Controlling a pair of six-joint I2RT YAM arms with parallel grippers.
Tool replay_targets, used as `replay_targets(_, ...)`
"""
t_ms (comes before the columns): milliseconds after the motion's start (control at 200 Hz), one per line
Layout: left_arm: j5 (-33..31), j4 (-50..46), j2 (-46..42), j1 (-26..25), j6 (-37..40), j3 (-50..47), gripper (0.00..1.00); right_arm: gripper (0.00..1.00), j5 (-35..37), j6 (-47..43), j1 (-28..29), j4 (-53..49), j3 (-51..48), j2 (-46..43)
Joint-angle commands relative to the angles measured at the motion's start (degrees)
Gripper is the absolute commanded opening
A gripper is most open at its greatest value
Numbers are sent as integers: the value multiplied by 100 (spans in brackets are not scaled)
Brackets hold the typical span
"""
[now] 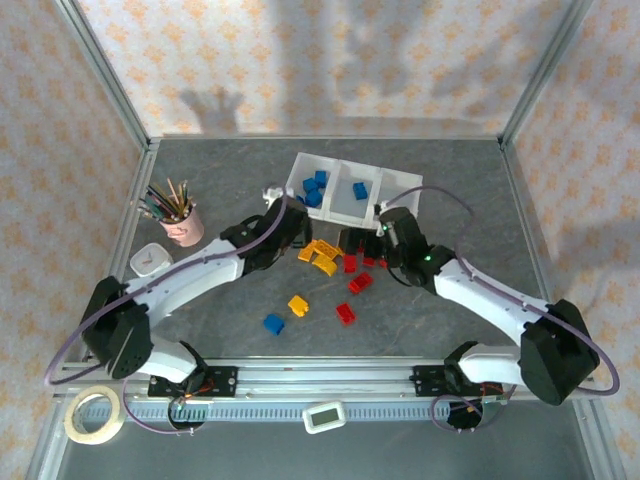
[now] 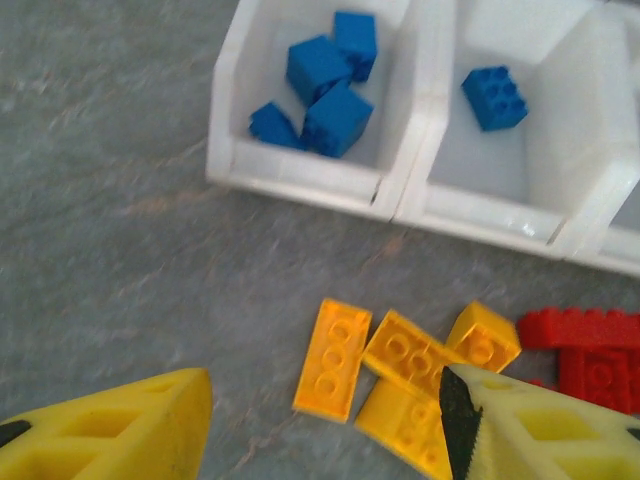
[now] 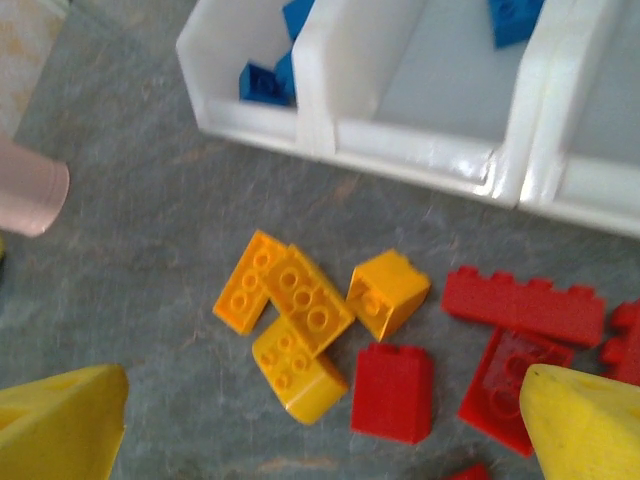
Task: Sort the legos into containers by color
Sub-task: Pick up the lego from the middle-left of the table.
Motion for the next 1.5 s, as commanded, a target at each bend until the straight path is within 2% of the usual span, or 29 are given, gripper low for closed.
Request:
replay_targets(0, 70, -456, -556, 9, -550, -533, 66, 100, -37, 79, 287, 509, -330, -154)
replay_targets(160, 428, -746, -990, -92, -916, -1154, 67, 100, -22, 236, 688, 1002, -629, -7)
replay_targets(305, 559, -1047, -1218, -318, -1315, -1545, 69, 100, 301, 238, 1043, 1117, -770, 89)
replay_targets(716, 744, -1540, -1910, -1430, -3167, -2692, 79, 100, 385, 477, 1182, 1207, -979, 249)
replay_targets(861, 810, -1324, -1844, -1630, -3518, -2938, 85, 100, 370, 469, 1230, 1242, -932, 330)
replay_targets(1086, 597, -1267, -1493, -1810, -3795, -3041, 86, 100, 455, 435, 1231, 1243, -952, 318)
replay_targets(1256, 243, -1778, -1229, -1968, -3983, -2910, 79, 100, 492, 423, 1229, 1209, -965, 293)
replay_targets(1496, 90, -1503, -1244, -1988, -3916, -2948, 60, 100, 489, 425, 1231, 1266, -953, 353)
